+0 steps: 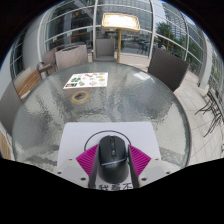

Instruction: Arrange mouse

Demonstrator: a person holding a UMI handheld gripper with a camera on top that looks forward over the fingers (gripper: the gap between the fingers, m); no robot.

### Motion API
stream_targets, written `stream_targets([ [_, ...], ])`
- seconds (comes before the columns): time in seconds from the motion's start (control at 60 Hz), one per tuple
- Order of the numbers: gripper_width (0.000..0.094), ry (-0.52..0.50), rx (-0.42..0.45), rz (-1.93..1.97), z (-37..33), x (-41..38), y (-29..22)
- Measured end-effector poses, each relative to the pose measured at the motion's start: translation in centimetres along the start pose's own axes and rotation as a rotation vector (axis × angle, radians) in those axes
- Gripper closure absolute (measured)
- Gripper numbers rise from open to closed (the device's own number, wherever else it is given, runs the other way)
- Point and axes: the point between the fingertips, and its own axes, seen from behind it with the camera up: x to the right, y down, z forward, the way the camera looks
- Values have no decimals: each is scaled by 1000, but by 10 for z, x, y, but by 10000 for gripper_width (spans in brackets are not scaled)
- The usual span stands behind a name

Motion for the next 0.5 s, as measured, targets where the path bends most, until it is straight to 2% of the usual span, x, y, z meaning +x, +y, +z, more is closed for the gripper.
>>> stream_targets([
  [0.083, 195, 28, -44, -48, -8, 7, 3],
  [0.133, 101, 36, -25, -63, -21, 6, -10],
  [0.333, 88, 23, 109, -68, -99, -19, -69],
  [0.5, 83, -16, 183, -43, -183, -44, -82],
])
